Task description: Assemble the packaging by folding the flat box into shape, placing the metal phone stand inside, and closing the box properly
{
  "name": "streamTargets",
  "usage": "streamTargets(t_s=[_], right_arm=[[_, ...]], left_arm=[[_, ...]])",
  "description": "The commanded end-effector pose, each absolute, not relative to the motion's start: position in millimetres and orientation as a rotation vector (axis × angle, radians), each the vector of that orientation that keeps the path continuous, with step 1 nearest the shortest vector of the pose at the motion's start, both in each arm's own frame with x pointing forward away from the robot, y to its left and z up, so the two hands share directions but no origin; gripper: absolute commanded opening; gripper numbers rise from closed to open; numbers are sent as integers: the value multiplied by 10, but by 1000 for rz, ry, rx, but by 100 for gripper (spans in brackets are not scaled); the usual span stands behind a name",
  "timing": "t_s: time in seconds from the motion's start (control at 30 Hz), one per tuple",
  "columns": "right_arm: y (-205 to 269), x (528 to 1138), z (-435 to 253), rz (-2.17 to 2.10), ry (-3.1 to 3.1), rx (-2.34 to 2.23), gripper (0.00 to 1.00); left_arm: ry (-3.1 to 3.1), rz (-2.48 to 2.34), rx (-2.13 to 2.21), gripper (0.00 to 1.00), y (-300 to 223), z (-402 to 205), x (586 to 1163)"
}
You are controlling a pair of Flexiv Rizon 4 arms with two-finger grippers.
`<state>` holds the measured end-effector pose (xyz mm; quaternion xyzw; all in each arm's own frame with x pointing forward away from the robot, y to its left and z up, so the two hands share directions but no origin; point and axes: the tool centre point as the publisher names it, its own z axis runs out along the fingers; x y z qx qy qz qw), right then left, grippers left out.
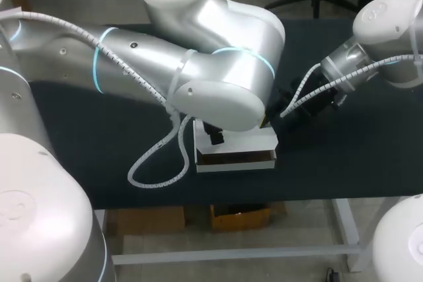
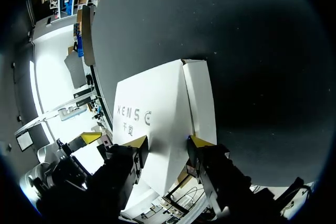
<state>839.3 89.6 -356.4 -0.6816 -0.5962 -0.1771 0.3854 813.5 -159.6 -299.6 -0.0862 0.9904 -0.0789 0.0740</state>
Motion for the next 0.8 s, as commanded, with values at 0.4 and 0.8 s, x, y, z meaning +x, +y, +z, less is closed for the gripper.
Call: streamTargets(t_s=[0.4, 0.8], right_arm=[[897, 8393, -3560, -450, -1519, -1734, 46], [897, 8393, -3560, -450, -1519, -1734, 45]], left_arm=[[3017, -206, -267, 73, -1644, -3110, 8160], [3012, -184, -258, 78, -1674, -3177, 8132]])
